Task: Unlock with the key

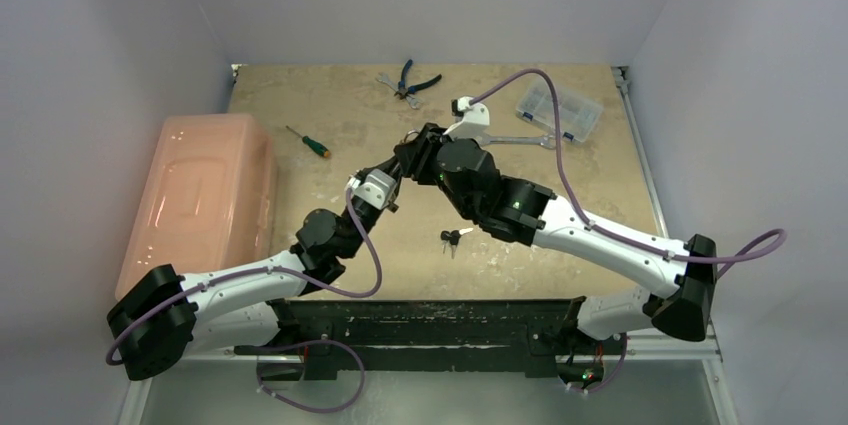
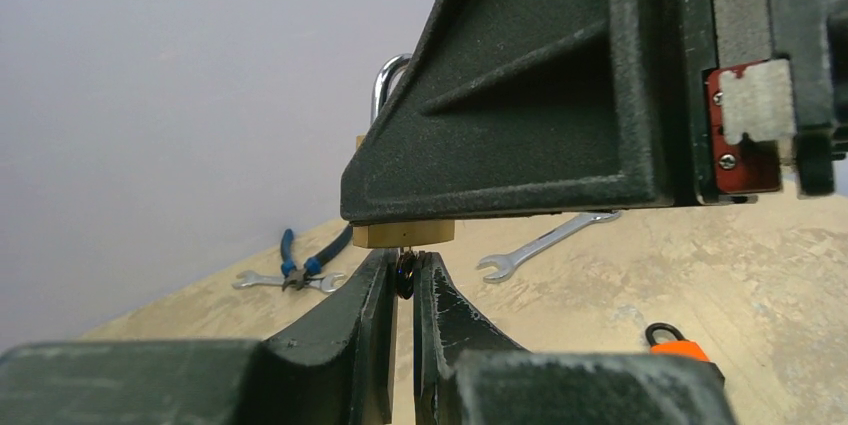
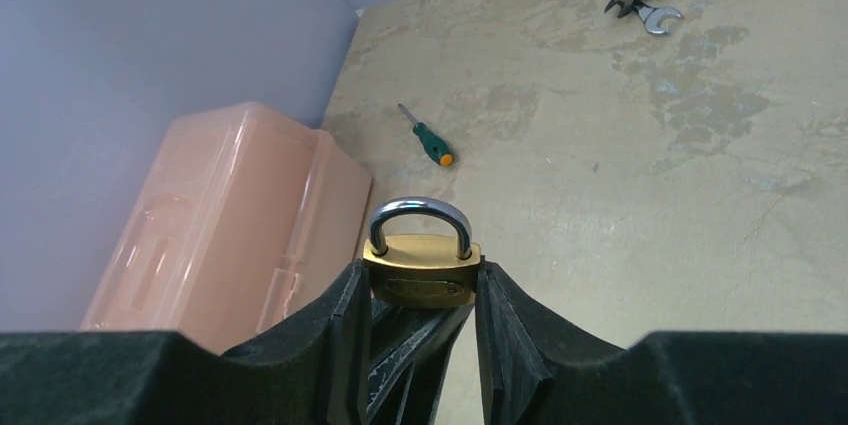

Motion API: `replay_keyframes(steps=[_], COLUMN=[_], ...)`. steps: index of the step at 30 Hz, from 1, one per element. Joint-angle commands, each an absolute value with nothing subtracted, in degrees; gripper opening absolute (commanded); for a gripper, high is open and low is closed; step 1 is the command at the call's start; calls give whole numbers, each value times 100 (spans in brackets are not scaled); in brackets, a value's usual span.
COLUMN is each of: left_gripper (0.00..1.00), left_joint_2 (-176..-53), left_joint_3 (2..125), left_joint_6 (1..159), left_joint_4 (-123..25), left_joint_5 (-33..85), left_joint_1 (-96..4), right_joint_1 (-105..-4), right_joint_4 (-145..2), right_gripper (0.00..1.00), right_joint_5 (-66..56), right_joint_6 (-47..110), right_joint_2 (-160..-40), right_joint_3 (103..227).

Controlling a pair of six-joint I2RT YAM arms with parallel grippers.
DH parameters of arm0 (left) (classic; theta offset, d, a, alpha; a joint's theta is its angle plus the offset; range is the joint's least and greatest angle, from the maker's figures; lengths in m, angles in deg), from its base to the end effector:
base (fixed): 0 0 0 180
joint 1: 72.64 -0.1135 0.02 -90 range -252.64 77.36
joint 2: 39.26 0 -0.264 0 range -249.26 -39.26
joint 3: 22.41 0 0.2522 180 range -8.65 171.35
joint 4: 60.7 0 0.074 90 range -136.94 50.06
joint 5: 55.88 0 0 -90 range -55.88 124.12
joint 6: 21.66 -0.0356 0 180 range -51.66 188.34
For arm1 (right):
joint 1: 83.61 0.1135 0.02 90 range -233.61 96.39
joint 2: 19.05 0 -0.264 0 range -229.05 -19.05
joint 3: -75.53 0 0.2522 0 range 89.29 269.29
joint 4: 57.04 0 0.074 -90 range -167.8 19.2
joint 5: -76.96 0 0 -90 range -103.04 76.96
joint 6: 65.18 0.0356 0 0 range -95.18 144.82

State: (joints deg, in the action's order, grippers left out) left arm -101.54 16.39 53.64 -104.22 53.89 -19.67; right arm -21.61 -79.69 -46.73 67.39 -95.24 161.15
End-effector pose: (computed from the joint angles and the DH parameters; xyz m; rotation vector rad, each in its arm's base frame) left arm 0.1478 -0.1760 0.2836 0.4247 1.1765 -0.3688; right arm 0.1614 0.2615 0.3875 0.1206 1.8273 0.7863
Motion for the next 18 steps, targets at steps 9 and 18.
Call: replay_keyframes(steps=[9, 18], left_gripper=[0, 0], left_joint_2=[-10109, -10122], left_joint_3=[1923, 1906], left_joint_6=[5023, 4873], left_joint_4=[-10735, -10856], left_joint_5=[6517, 6764], left_joint_1=[-2129, -2096], right_joint_1=[-1668, -1663], right_joint_4=[-9749, -11960], right_gripper=[0, 0], right_joint_5=[-4463, -4426], right_joint_6=[8054, 9381], right_joint_2=[-9976, -11132], right_joint_3=[17223, 18991])
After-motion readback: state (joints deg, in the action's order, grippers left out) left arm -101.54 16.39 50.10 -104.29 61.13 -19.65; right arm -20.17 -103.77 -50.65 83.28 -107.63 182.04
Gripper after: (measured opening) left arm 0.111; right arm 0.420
